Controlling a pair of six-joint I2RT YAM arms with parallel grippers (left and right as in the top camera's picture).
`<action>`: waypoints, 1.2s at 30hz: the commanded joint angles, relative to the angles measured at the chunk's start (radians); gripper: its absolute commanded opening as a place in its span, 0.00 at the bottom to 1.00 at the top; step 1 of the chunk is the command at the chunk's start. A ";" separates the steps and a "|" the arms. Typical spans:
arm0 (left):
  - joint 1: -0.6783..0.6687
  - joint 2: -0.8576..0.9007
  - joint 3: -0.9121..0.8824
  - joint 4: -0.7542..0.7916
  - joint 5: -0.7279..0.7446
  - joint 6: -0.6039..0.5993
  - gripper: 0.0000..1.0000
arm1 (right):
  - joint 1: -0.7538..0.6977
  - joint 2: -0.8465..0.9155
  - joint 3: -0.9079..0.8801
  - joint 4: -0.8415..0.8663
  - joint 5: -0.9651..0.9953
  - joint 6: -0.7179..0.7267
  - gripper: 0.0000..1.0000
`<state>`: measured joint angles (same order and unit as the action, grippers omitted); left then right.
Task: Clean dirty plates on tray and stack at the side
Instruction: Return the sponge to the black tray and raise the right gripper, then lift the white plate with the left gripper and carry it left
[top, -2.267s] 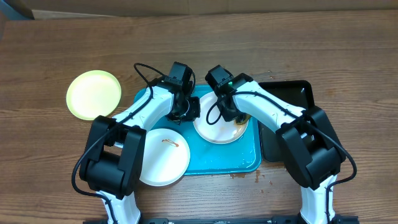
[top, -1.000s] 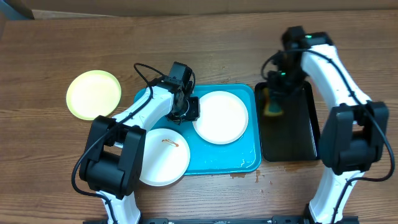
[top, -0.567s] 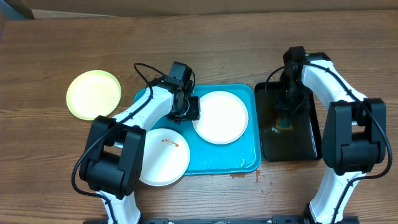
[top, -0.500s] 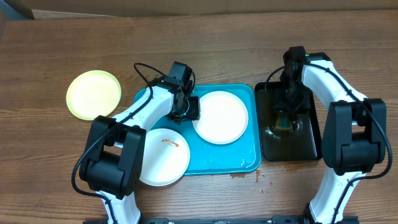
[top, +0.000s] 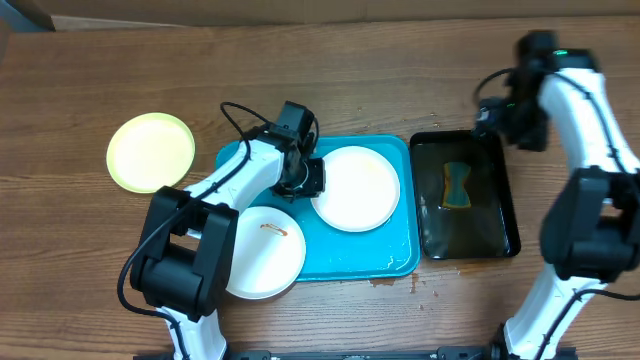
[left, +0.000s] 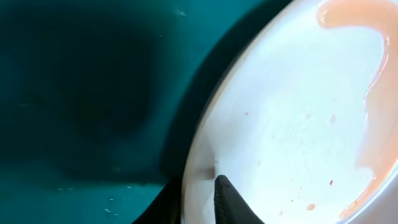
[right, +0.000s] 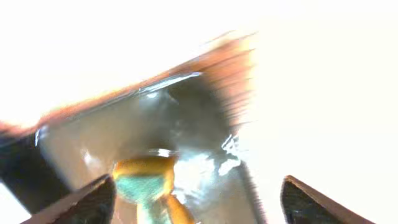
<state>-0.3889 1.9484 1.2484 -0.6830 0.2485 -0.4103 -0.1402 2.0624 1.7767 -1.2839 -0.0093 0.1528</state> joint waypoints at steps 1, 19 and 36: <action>-0.023 0.013 0.004 0.006 -0.047 0.010 0.17 | -0.076 -0.024 0.010 -0.050 -0.045 0.017 1.00; 0.017 0.013 0.239 -0.174 -0.155 0.127 0.04 | -0.150 -0.024 0.010 0.178 -0.171 0.027 1.00; -0.026 0.012 0.535 -0.349 -0.235 0.145 0.04 | -0.150 -0.024 0.010 0.229 -0.171 0.027 1.00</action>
<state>-0.3798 1.9491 1.7176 -1.0256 0.0643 -0.2840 -0.2920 2.0621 1.7782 -1.0622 -0.1764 0.1795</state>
